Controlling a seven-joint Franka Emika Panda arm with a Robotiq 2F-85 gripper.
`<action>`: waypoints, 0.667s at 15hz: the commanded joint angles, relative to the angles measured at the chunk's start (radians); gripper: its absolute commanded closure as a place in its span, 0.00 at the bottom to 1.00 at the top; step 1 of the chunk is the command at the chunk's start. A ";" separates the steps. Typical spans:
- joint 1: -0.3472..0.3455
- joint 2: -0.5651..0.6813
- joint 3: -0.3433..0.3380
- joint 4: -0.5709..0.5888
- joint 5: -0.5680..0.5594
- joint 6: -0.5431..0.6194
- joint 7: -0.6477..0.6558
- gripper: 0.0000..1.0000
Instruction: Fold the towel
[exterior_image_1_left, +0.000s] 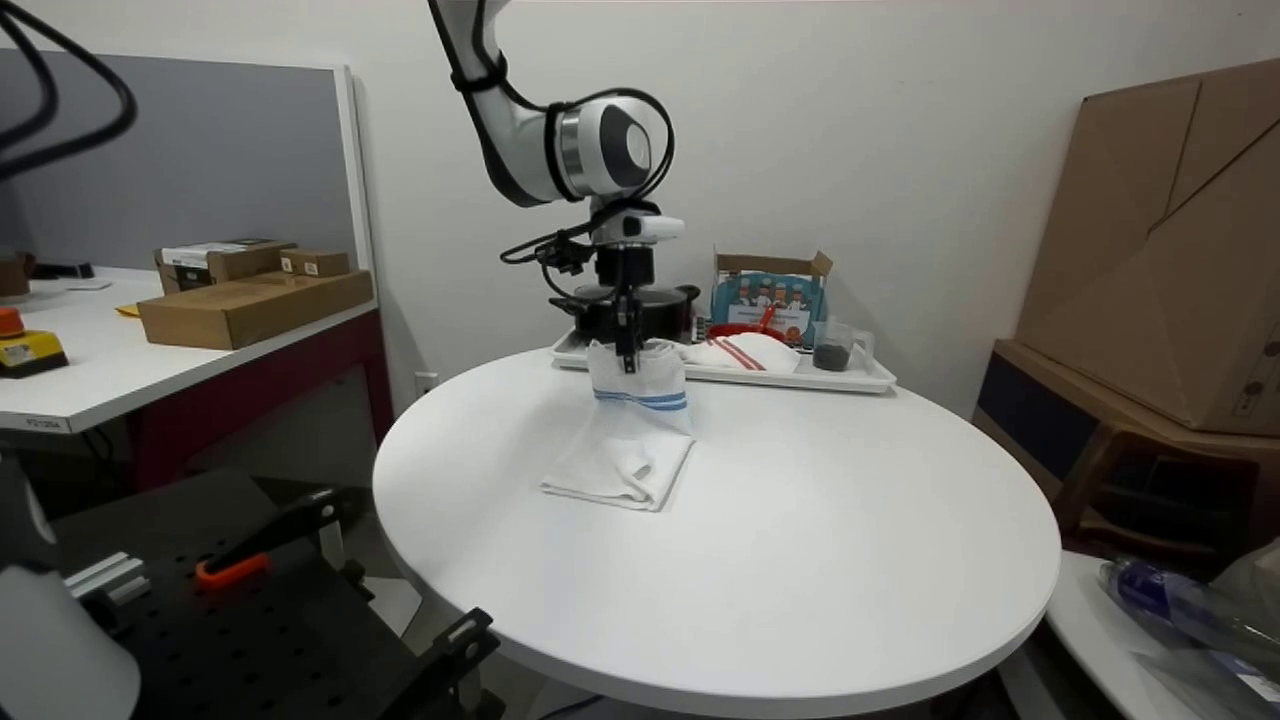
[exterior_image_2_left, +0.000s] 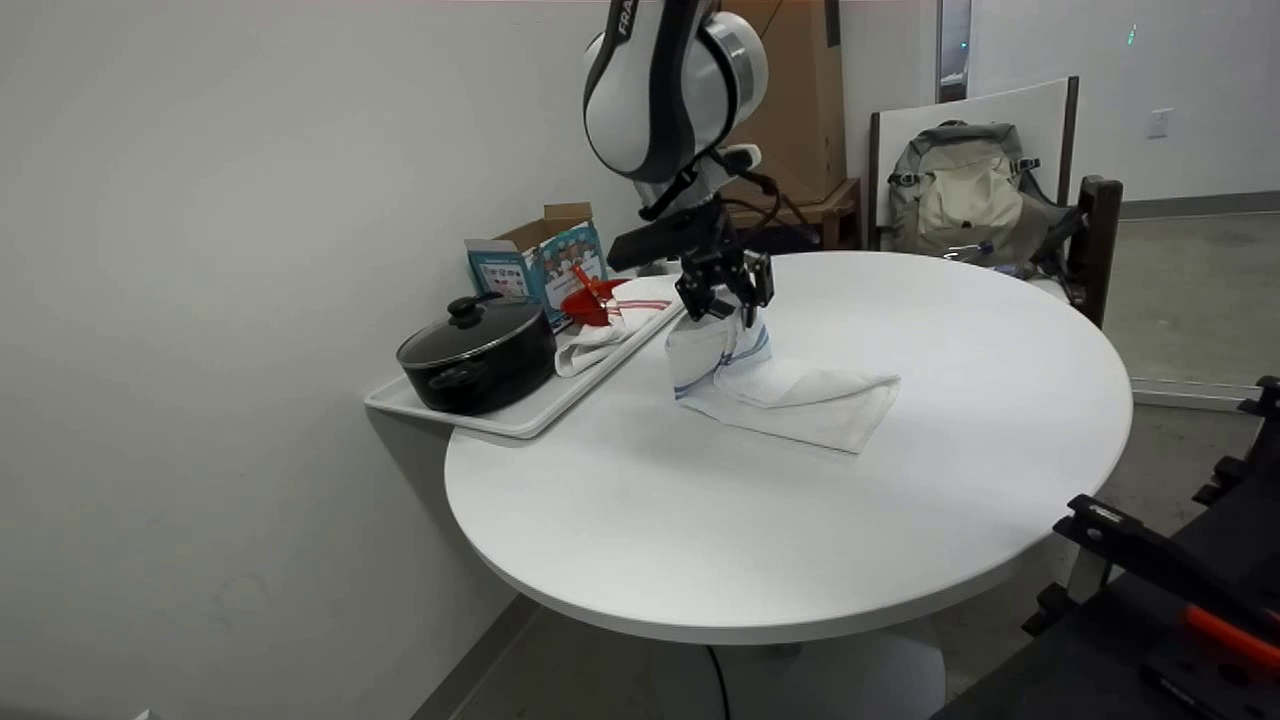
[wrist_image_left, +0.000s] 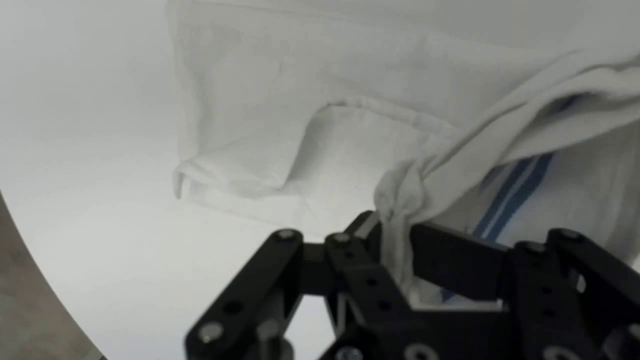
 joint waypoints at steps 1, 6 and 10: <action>-0.023 -0.170 0.012 -0.154 -0.047 0.025 -0.087 0.95; -0.059 -0.305 0.020 -0.264 -0.086 0.031 -0.161 0.96; -0.081 -0.340 0.027 -0.326 -0.133 0.054 -0.192 0.96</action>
